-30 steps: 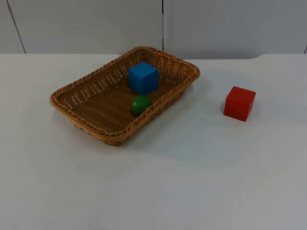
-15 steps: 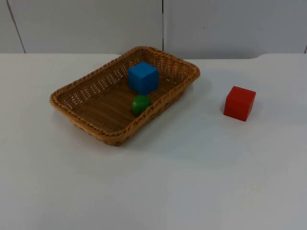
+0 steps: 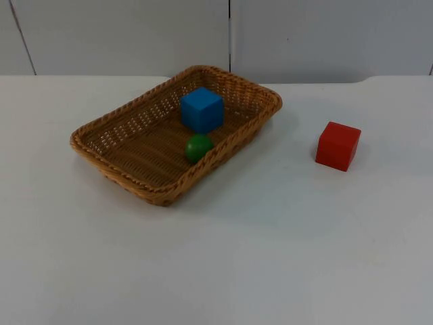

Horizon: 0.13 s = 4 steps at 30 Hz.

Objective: Place all geometric objects except the red cube into the basket.

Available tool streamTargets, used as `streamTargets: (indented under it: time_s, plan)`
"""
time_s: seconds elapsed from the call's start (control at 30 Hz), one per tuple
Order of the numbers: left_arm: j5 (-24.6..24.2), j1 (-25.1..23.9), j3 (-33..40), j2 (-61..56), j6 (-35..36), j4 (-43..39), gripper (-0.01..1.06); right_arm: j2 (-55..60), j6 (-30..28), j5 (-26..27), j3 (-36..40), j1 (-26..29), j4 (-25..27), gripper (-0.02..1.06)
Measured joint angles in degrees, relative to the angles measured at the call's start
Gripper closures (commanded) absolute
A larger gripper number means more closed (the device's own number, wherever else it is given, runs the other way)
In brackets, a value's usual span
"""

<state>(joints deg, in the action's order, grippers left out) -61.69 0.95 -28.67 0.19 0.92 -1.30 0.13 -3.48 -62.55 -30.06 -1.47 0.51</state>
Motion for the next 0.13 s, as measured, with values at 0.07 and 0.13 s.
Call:
streamTargets:
  time_s: [0.07, 0.13]
  plan:
    - [0.00, 0.00, 0.00, 0.00, 0.00, 0.23, 0.00, 0.00, 0.00, 0.00, 0.00, 0.00, 0.00, -0.01]
    - [0.00, 0.00, 0.00, 0.00, -0.08, 0.23, 0.00, 0.00, 0.00, 0.00, 0.00, 0.00, -0.04, -0.01]
